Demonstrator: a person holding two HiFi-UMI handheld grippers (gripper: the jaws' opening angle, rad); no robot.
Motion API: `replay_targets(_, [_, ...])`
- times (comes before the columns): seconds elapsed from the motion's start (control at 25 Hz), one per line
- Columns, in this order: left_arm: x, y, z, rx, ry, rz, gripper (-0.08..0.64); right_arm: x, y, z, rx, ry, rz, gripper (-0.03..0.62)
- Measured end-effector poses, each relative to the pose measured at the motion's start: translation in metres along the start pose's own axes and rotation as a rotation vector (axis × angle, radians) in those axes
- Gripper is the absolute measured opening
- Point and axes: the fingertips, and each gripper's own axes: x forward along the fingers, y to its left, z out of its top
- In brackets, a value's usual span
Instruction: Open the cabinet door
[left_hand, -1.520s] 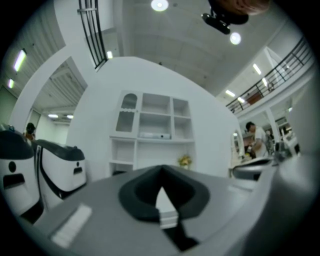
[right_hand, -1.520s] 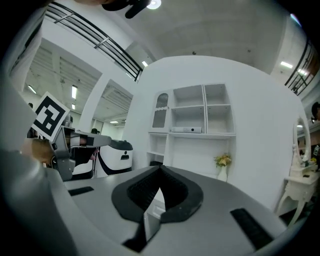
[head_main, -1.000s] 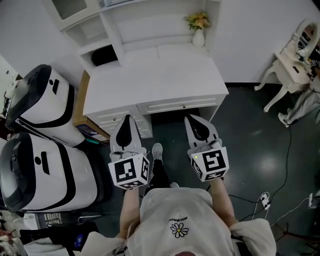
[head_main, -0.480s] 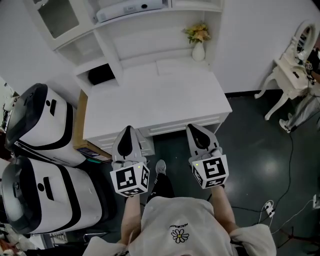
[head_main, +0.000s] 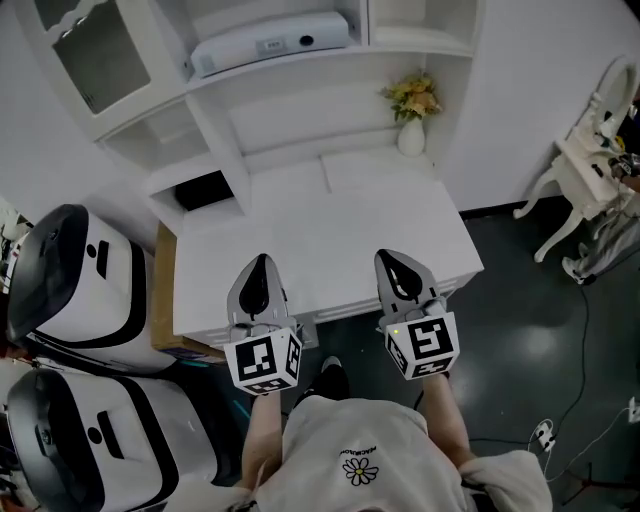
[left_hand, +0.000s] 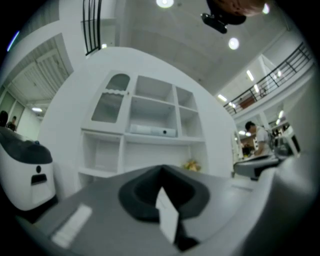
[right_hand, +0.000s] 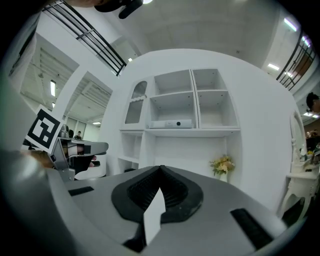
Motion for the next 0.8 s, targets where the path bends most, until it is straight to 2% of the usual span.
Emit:
replay_targets(0.32, [0.094, 0.058, 0.02, -0.004, -0.057, -0.02, 0.006, 0.105, -0.012, 0.026, -0.017, -0.034, -0.027, 0.0])
replay_targets(0.56, [0.122, 0.079, 0.011, -0.027, -0.031, -0.009, 0.006, 0.146, -0.01, 0.019, -0.015, 0.009, -0.02, 0.0])
replay_targets(0.8, [0.142, 0.075, -0.003, -0.046, 0.011, 0.009, 0.006, 0.164, -0.022, 0.012, 0.009, 0.033, -0.006, 0.001])
